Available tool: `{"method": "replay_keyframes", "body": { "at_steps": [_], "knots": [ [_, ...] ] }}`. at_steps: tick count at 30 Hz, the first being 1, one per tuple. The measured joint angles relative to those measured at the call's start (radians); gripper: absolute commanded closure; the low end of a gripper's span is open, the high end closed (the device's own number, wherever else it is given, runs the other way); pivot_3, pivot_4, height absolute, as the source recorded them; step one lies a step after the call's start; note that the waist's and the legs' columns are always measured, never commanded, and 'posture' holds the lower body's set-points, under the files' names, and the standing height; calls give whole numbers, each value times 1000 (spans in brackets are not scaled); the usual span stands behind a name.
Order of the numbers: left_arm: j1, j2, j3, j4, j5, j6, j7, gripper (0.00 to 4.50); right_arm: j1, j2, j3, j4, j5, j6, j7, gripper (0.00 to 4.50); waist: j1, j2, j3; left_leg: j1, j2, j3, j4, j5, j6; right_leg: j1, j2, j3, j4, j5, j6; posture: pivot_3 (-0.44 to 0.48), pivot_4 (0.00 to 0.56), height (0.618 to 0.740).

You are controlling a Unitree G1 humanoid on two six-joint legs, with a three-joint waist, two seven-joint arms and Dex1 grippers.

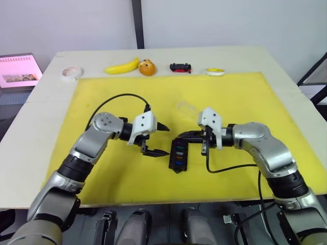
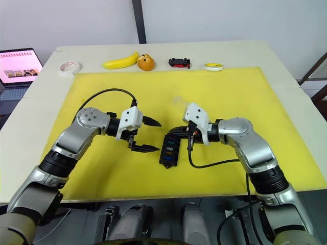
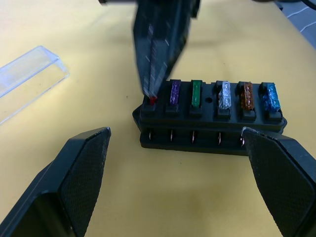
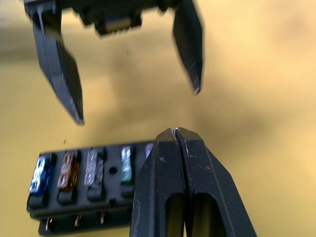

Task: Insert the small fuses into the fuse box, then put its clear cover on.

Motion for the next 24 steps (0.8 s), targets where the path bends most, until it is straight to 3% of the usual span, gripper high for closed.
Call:
{"method": "replay_keyframes", "body": {
  "at_steps": [18,21,24],
  "knots": [
    [2,-2,3,-18,-2,1,15,0,27,-1,-30,-52,64,91,-31,4475,1,0,0,0,0,0,0,0,0,0,0,0,1,0,0,0,150,740],
    [34,2,42,-61,-22,16,32,0,55,-22,-69,-112,81,110,-55,4475,1,0,0,0,0,0,0,0,0,0,0,0,1,0,0,0,150,740],
    [118,30,113,-119,-52,50,70,0,118,-61,-188,-200,114,148,-103,4475,2,0,0,0,0,-1,0,0,0,0,0,0,0,0,0,0,150,740]
  ]
}}
